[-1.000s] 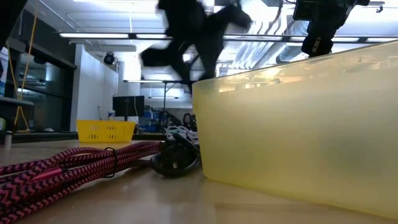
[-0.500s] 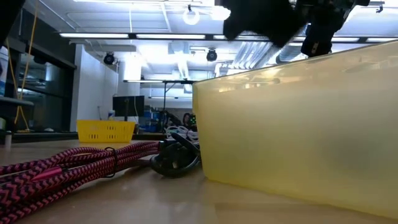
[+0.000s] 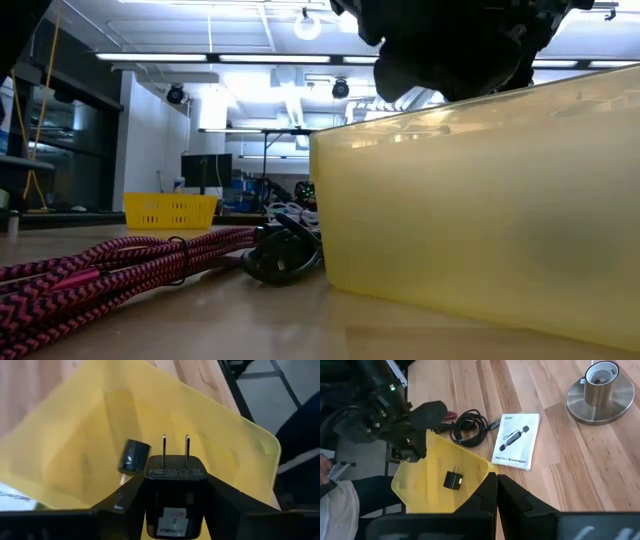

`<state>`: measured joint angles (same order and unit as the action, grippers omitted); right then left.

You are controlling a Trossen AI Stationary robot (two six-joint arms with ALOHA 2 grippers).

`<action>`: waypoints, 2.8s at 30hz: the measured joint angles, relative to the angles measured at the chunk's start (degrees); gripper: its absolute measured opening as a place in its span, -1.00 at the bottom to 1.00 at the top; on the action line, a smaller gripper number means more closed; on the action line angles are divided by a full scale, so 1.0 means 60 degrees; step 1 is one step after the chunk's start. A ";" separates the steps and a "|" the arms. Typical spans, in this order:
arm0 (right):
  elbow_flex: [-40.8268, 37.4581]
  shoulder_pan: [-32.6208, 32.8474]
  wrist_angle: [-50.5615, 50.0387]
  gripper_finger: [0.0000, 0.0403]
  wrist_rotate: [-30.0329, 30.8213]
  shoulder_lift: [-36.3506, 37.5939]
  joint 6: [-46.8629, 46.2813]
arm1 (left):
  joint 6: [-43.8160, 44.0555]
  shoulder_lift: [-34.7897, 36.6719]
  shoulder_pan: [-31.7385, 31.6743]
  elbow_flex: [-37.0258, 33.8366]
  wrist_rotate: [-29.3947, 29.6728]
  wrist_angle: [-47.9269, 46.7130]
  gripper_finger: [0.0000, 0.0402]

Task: Pick and place items into bin
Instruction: Put the black adapter into the yellow transparent bin, then put the top black USB cable into the yellow bin

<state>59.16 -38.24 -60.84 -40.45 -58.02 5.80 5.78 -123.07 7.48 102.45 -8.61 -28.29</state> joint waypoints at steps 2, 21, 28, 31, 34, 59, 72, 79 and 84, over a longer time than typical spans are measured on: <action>0.0000 0.0000 0.0070 -1.00 0.0000 0.0000 -0.0026 | 0.0007 0.0000 0.0009 0.0000 -0.0254 -0.0015 -0.21; 0.0000 0.0000 0.0046 -1.00 -0.0051 0.0000 -0.0346 | 0.4926 0.0004 -0.0428 0.0000 0.2092 -0.3772 0.02; 0.0000 0.0000 0.0130 -1.00 -0.0051 0.0000 -0.0317 | 0.7901 0.0007 -0.1121 0.0000 0.1177 -0.4725 -0.09; 0.0000 0.0000 0.0135 -1.00 -0.0047 0.0000 -0.0321 | 0.7685 0.0007 -0.1308 0.0000 0.0695 -0.3998 -0.09; 0.0000 0.0000 0.0131 -1.00 -0.0047 0.0000 -0.0369 | 0.7609 -0.0002 -0.1393 0.0001 0.0574 -0.3736 -0.07; -0.0011 0.0004 0.0131 -1.00 -0.0033 0.0007 -0.0311 | 0.7831 -0.0546 -0.1499 0.0000 0.0991 -0.4599 0.09; -0.0011 0.0004 0.0167 -1.00 -0.0033 0.0007 -0.0248 | 0.7614 -0.0546 -0.1506 0.0001 0.1122 -0.4468 -0.24; -0.0011 0.0004 0.0167 -1.00 -0.0036 0.0007 -0.0244 | 0.7566 -0.0547 -0.1506 0.0000 0.1114 -0.4466 -0.05; -0.0011 0.0004 0.0167 -1.00 -0.0036 0.0007 -0.0244 | 0.7429 -0.0862 -0.1505 0.0000 0.0618 -0.4352 0.11</action>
<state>59.09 -38.22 -59.83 -40.66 -57.98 4.34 50.36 -128.24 -1.55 102.45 -4.90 -54.41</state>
